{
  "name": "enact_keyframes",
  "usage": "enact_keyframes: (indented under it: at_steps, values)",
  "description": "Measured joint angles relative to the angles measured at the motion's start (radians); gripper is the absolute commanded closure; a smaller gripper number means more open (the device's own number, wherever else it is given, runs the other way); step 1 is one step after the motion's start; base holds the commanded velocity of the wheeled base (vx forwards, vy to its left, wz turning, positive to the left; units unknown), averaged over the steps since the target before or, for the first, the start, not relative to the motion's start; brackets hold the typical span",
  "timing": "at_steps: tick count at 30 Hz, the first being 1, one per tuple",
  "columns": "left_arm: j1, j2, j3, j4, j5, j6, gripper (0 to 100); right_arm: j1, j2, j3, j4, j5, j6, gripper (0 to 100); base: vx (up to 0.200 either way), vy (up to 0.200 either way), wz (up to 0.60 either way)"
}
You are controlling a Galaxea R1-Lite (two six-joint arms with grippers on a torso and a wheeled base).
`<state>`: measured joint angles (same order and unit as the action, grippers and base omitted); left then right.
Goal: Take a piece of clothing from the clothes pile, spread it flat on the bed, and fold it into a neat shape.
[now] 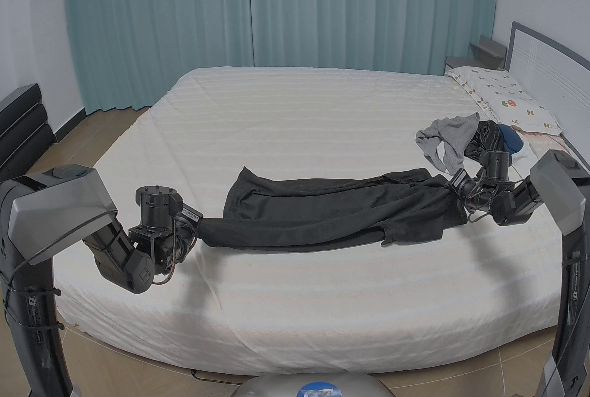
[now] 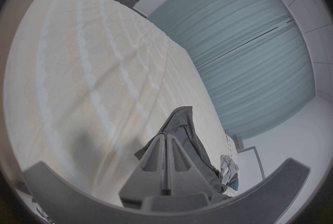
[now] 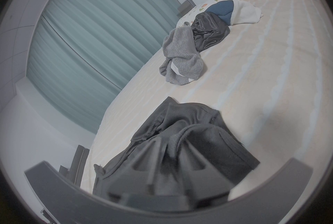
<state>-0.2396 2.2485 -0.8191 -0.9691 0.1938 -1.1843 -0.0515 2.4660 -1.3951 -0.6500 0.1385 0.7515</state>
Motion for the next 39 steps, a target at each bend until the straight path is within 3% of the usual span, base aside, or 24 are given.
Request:
enact_keyframes:
  at_steps: [9, 16, 23, 30, 39]
  values:
    - [0.003, 0.029, -0.001, -0.001, -0.003, -0.001, 100, 0.017, 0.086, -0.077, -0.006, -0.02, 0.048, 0, 0.0, 0.0, 0.0]
    - [0.001, 0.034, 0.008, -0.002, -0.006, -0.001, 100, -0.023, -0.003, 0.059, -0.003, 0.108, 0.052, 0, 0.0, 0.0, 0.0]
    - [-0.002, 0.031, 0.029, -0.001, -0.007, 0.0, 100, -0.041, -0.089, 0.246, 0.008, 0.159, -0.007, 0, 0.0, 0.0, 0.0]
    - [-0.005, 0.014, 0.066, -0.001, -0.011, 0.003, 100, 0.003, -0.105, 0.34, 0.008, 0.167, -0.024, 0, 0.0, 0.0, 0.0]
    - [-0.006, 0.009, 0.071, -0.001, -0.011, 0.003, 100, 0.051, -0.069, 0.307, 0.009, 0.158, -0.023, 0, 0.0, 0.0, 0.0]
